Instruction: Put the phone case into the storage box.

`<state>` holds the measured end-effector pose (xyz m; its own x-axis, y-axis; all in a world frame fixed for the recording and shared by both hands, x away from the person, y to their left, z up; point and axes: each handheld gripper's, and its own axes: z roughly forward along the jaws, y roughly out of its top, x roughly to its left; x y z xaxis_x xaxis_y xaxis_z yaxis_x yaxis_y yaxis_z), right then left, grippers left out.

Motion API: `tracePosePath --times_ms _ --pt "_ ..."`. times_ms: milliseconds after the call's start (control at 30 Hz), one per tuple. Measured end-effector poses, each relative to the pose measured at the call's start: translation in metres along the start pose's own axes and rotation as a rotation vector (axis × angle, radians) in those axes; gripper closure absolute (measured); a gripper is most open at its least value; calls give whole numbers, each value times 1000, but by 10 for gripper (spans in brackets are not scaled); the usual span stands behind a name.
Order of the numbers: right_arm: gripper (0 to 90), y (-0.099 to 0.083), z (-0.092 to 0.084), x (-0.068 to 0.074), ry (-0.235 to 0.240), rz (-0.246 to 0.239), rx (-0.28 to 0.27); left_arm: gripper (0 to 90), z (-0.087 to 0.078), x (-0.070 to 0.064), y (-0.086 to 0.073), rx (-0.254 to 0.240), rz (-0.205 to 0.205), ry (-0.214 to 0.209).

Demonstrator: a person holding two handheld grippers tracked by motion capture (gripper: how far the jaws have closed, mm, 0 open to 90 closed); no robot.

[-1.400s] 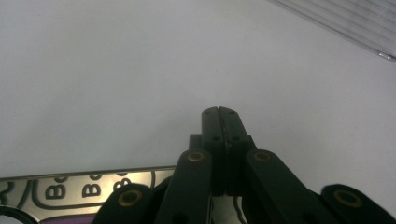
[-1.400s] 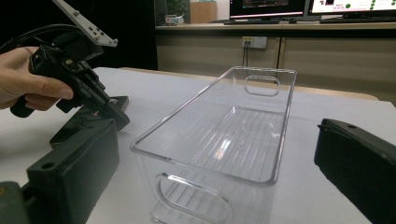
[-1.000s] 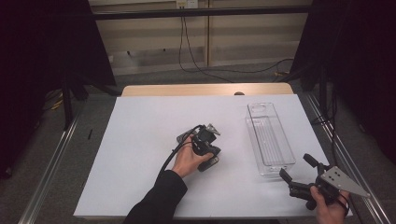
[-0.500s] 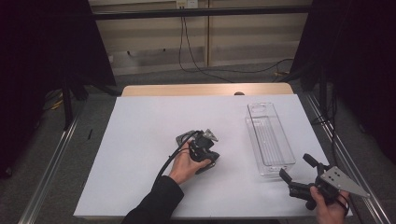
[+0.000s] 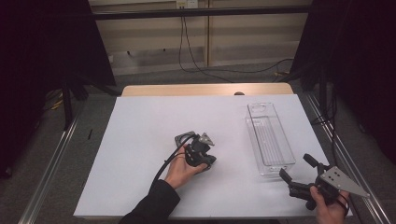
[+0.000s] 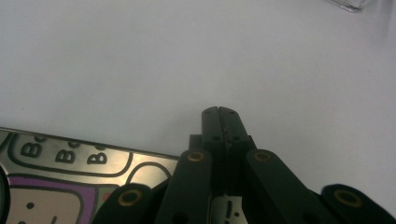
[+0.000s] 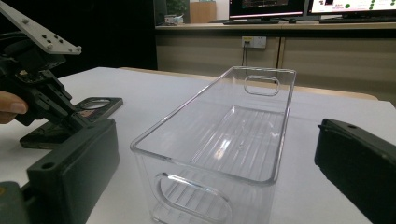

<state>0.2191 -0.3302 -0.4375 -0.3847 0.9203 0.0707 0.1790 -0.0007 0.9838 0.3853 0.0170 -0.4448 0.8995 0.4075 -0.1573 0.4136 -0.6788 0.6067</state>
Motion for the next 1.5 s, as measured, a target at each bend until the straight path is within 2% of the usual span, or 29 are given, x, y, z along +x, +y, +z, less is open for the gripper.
tracePosePath --times_ms 100,167,200,433,700,1100,1133,1500 --pt "0 0 0 0 0 0 0 900 -1 0 -3 -11 -10 -3" --pt "0 0 0 0 0 1 1 900 -3 0 -4 -6 -3 -3" --pt "0 0 0 0 0 -1 1 900 -2 -1 -5 -18 -20 -4" --pt "0 0 0 0 2 1 0 900 -6 0 -9 -13 -15 -7" --pt "0 0 0 1 3 -1 1 900 -10 1 -14 -10 -32 -26" --pt "0 0 0 1 8 -4 2 900 -14 0 -23 -32 -47 -24" --pt "0 0 0 1 9 -3 3 900 -14 0 -24 -29 -38 -21" --pt "0 0 0 2 6 -7 7 900 -25 -1 -37 -36 -48 -17"
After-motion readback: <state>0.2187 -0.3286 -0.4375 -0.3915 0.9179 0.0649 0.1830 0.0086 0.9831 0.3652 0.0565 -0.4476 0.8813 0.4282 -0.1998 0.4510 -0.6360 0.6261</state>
